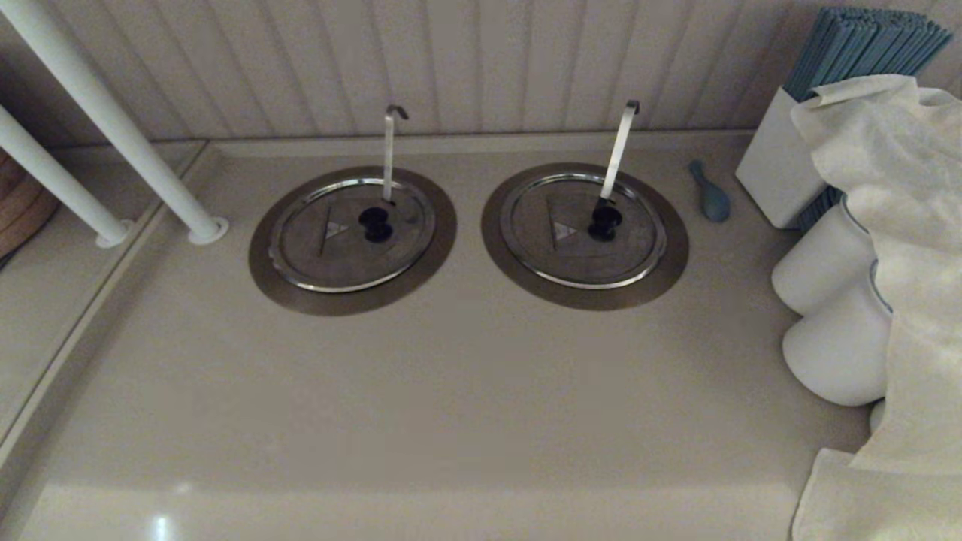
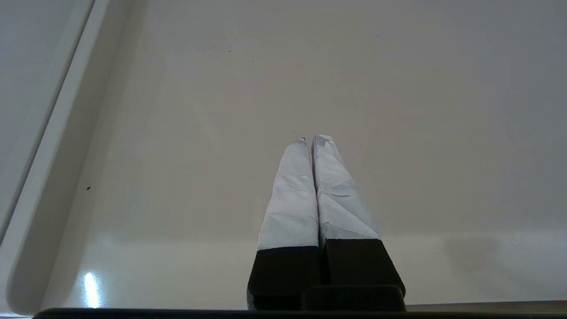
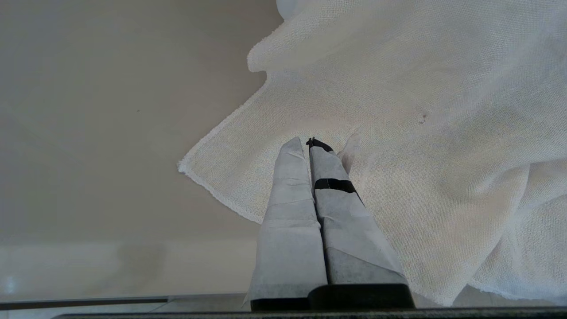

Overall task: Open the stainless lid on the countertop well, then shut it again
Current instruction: Open the lid

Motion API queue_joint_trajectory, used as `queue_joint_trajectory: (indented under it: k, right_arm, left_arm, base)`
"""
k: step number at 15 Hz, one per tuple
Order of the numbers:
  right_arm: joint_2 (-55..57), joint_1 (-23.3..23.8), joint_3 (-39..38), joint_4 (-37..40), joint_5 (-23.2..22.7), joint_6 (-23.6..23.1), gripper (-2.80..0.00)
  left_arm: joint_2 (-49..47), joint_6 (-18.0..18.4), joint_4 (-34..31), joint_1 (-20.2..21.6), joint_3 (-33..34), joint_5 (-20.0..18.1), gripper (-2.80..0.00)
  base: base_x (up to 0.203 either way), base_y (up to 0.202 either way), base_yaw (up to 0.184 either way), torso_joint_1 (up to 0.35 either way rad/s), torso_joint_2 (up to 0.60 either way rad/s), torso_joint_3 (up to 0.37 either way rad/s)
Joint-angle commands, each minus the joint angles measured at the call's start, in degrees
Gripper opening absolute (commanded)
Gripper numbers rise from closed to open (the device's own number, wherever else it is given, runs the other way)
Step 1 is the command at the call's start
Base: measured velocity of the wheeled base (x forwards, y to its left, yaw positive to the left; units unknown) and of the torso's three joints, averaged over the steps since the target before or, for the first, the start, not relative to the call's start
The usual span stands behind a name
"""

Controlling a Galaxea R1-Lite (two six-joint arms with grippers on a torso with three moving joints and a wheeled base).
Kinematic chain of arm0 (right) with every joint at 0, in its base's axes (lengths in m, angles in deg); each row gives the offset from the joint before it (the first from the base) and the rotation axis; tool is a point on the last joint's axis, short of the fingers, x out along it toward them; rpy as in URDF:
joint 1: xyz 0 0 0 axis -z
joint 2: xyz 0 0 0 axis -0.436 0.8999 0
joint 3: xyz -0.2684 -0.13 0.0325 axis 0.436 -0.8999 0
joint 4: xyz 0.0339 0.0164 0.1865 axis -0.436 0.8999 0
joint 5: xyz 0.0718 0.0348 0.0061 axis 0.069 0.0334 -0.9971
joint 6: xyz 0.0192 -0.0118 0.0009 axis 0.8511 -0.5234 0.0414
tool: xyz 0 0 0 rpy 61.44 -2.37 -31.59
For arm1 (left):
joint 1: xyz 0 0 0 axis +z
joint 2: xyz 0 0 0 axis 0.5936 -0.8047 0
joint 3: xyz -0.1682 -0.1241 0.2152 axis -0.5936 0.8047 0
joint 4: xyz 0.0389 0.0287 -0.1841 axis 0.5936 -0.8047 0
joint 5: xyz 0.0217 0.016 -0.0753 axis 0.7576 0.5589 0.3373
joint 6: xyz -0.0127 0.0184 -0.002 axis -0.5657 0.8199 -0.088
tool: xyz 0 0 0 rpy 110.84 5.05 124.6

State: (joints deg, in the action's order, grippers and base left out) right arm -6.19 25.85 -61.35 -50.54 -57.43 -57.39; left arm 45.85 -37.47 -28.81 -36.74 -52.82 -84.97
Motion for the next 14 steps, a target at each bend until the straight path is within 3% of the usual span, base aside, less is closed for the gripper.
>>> queue_joint_trajectory:
  k: [1,6,9,14]
  right_arm:
    - [0.0,0.0,-0.1,0.0,0.0,0.0,-2.80]
    - [0.0,0.0,0.0,0.0,0.0,0.0,-2.80]
    - [0.0,0.0,0.0,0.0,0.0,0.0,-2.80]
    - [0.0,0.0,0.0,0.0,0.0,0.0,-2.80]
  left_arm:
    - [-0.1,0.0,0.0,0.0,0.0,0.0,-2.80]
    - [-0.1,1.3,2.3,0.1,-2.7,-0.3,-2.80]
    - [-5.1,1.4,1.7,0.0,-19.1,-1.7,-2.80]
    - [-31.6,1.4,3.0,0.0,-41.2,-5.1,-2.80]
  base:
    - [0.000,0.000,0.000,0.000,0.00,0.000]
    - [0.000,0.000,0.000,0.000,0.00,0.000]
    - [0.000,0.000,0.000,0.000,0.00,0.000]
    - [0.000,0.000,0.000,0.000,0.00,0.000]
